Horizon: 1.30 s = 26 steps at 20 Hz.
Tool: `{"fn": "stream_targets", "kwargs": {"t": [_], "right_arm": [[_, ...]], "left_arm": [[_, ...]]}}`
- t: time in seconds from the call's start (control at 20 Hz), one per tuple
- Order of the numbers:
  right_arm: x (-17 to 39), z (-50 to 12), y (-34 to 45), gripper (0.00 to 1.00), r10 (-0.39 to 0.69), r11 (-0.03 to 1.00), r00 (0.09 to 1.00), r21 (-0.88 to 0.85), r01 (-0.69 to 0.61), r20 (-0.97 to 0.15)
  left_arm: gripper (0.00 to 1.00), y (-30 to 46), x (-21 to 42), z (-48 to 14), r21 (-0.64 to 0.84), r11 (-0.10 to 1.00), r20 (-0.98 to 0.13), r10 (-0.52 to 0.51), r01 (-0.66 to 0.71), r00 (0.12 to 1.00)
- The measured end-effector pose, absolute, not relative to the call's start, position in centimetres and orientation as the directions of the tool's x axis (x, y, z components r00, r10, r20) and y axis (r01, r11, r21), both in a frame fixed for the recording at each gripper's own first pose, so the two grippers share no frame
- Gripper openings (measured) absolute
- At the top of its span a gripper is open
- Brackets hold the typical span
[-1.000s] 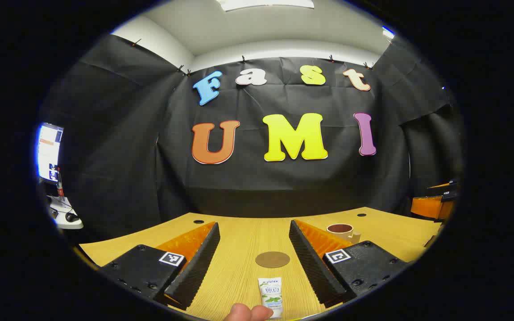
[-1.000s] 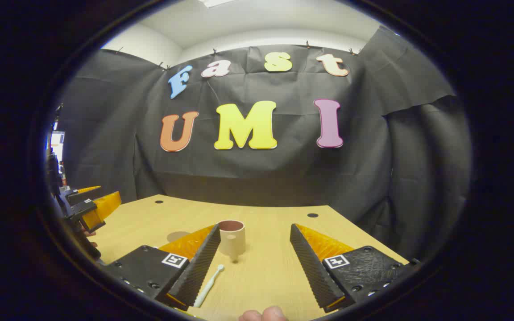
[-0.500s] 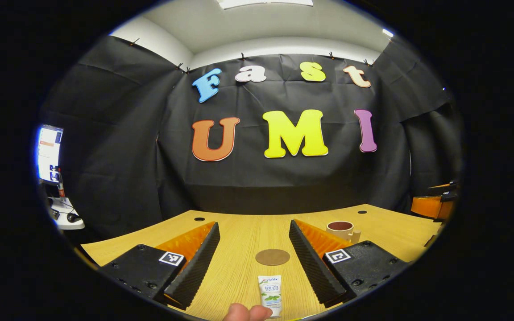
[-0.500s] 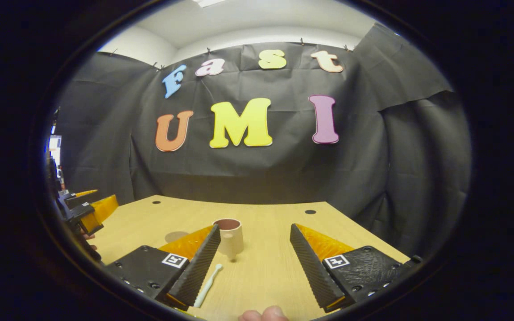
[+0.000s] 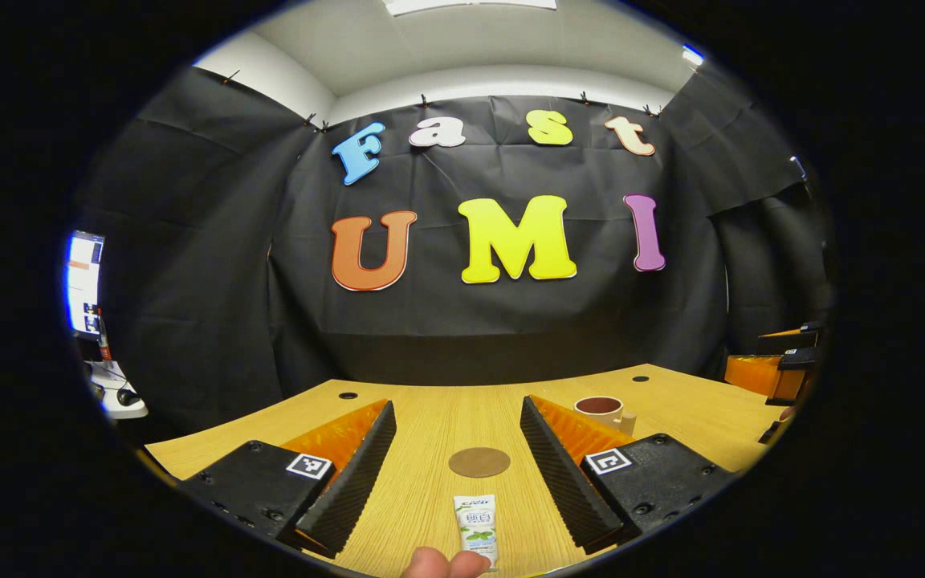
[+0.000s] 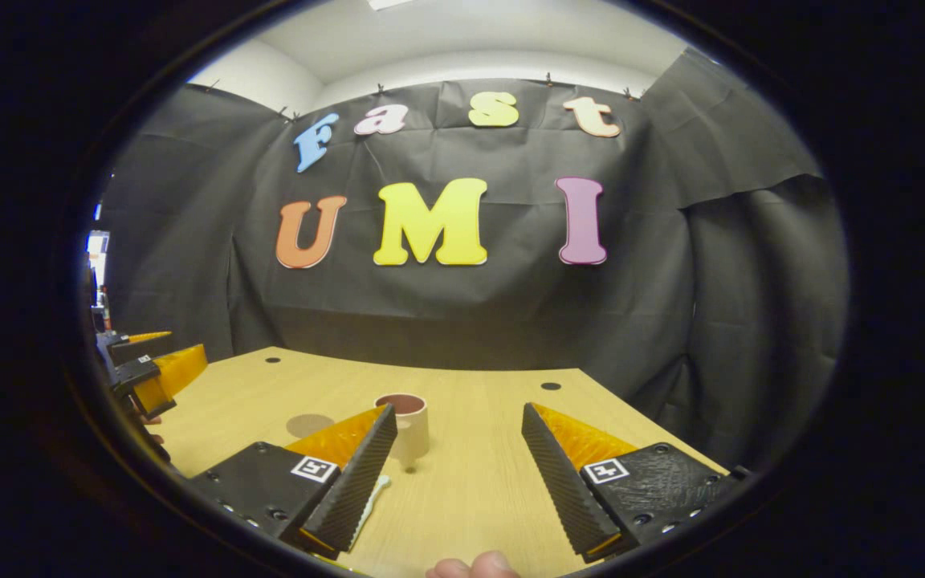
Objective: Put the toothbrush and toothpaste on the desktop into the cup, then pick up the cup and place it on the coaster on the desktop.
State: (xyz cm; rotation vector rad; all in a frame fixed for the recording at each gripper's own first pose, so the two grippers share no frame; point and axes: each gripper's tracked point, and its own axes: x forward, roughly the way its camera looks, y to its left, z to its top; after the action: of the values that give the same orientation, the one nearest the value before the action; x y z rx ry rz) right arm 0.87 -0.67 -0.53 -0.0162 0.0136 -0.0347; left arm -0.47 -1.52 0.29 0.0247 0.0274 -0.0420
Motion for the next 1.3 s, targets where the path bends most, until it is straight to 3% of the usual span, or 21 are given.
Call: {"fn": "stream_targets", "kwargs": {"t": [0.2,0.9,1.3], "right_arm": [[1.5,-1.2,-0.1,0.98,-0.023,1.000,0.999,-0.019,0.022,-0.047],[3.6,-10.1,6.9,0.95,0.108,0.994,0.907,0.021,-0.109,-0.408],[4.5,-15.7,9.3,0.95,0.080,0.996,0.818,0.027,-0.079,-0.569]], "left_arm": [[0.99,-1.4,-0.4,-0.7,0.014,0.999,-0.064,-0.044,0.045,0.997],[0.99,-1.6,-1.6,-10.5,-0.036,0.992,-0.406,-0.123,0.119,0.906],[1.00,-2.5,-2.2,-12.7,-0.072,0.983,-0.470,-0.182,0.168,0.864]]}}
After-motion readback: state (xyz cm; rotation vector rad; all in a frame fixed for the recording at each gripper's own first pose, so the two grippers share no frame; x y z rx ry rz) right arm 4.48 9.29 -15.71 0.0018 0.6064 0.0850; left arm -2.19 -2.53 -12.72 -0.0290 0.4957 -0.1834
